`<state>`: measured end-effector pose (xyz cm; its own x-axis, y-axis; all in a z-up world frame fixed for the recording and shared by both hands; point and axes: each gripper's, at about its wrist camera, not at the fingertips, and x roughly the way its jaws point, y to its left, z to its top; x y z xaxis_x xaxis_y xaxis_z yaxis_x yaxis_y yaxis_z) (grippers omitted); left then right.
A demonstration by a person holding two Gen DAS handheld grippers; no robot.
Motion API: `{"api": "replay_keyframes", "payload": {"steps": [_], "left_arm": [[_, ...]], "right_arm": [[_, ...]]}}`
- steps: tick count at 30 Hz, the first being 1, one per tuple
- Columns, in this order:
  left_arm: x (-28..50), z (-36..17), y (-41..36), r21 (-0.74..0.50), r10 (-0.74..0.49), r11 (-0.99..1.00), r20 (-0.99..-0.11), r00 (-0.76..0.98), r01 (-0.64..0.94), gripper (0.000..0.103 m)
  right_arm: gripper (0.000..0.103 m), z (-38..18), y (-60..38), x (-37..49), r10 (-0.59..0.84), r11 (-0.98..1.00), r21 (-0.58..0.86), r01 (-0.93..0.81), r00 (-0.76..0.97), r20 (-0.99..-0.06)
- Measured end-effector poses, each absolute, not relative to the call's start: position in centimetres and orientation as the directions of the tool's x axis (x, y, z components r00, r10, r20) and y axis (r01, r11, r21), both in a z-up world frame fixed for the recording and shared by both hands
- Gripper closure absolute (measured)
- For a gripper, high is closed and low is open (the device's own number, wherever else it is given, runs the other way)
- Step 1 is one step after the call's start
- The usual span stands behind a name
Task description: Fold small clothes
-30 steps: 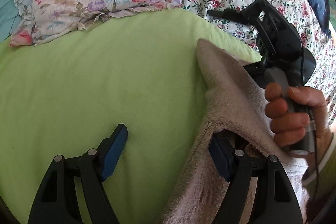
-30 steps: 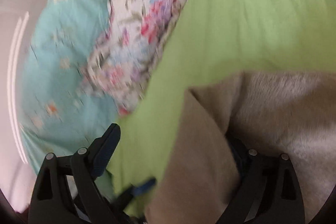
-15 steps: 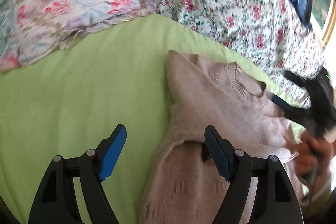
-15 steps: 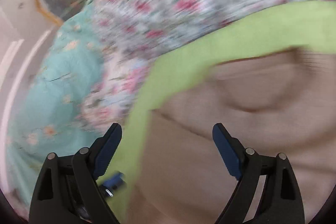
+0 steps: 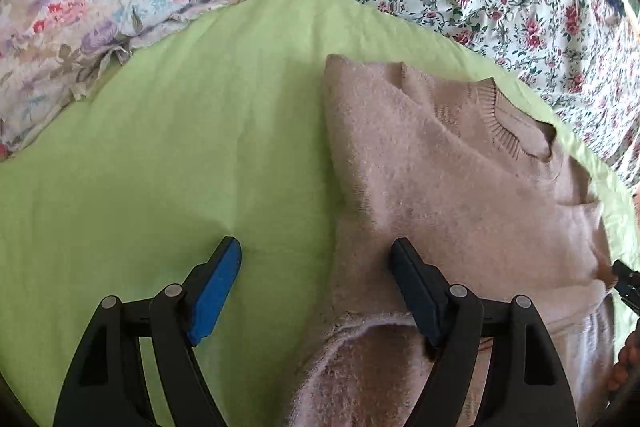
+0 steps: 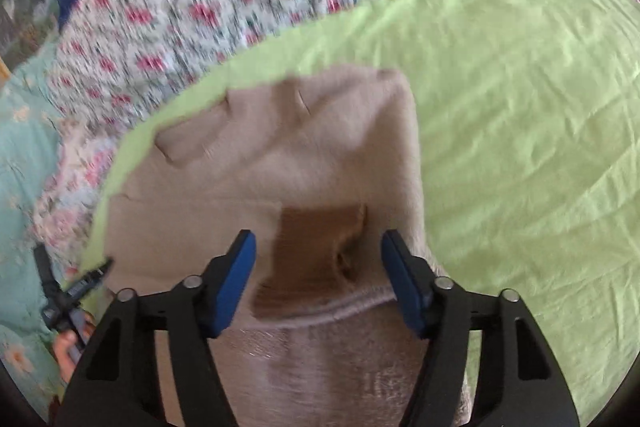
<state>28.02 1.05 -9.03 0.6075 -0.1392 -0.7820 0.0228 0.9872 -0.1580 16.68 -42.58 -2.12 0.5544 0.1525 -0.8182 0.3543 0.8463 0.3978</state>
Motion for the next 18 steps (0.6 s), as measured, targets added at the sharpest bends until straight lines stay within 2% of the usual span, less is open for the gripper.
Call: {"api": "replay_keyframes", "payload": {"steps": [1, 2, 3, 7, 10, 11, 13, 16, 18], "left_arm": [[28.0, -9.1, 0.9, -0.145, -0.128, 0.989, -0.783, 0.609, 0.021, 0.025], [28.0, -9.1, 0.8, -0.132, -0.117, 0.991, -0.783, 0.611, 0.020, 0.025], [27.9, -9.1, 0.8, -0.127, -0.113, 0.992, -0.783, 0.612, 0.020, 0.025], [27.9, -9.3, 0.7, -0.116, -0.098, 0.993, -0.779, 0.619, 0.012, 0.024], [27.9, -9.4, 0.5, -0.085, -0.076, 0.996, -0.780, 0.621, 0.015, 0.024], [27.9, -9.3, 0.4, -0.083, -0.074, 0.996, -0.780, 0.621, 0.015, 0.024], [27.9, -9.2, 0.6, -0.089, -0.080, 0.996, -0.781, 0.619, 0.017, 0.024], [26.9, -8.4, 1.2, -0.105, -0.099, 0.994, -0.787, 0.609, 0.026, 0.026], [25.1, -7.7, 1.7, -0.138, -0.139, 0.989, -0.784, 0.605, 0.048, 0.026]], "right_arm": [[0.059, -2.8, -42.4, 16.9, 0.155, 0.852, 0.385, 0.354, 0.532, -0.833], [0.090, -3.3, -42.2, 17.2, 0.165, 0.855, 0.382, 0.350, 0.514, -0.842], [0.095, -3.4, -42.0, 17.4, 0.170, 0.856, 0.384, 0.347, 0.512, -0.842], [0.095, 0.8, -41.5, 16.3, 0.067, 0.882, 0.343, 0.322, 0.636, -0.769], [0.095, -0.4, -42.6, 16.9, -0.094, 0.871, 0.186, 0.454, 0.526, -0.845], [0.095, -1.0, -43.0, 16.8, -0.092, 0.862, 0.183, 0.472, 0.502, -0.860], [0.095, -1.5, -43.9, 15.5, -0.001, 0.826, 0.295, 0.480, 0.525, -0.851], [0.092, -0.2, -42.8, 13.6, 0.041, 0.840, 0.322, 0.438, 0.539, -0.841], [0.076, 0.9, -41.7, 11.9, 0.096, 0.847, 0.362, 0.389, 0.558, -0.824]]}}
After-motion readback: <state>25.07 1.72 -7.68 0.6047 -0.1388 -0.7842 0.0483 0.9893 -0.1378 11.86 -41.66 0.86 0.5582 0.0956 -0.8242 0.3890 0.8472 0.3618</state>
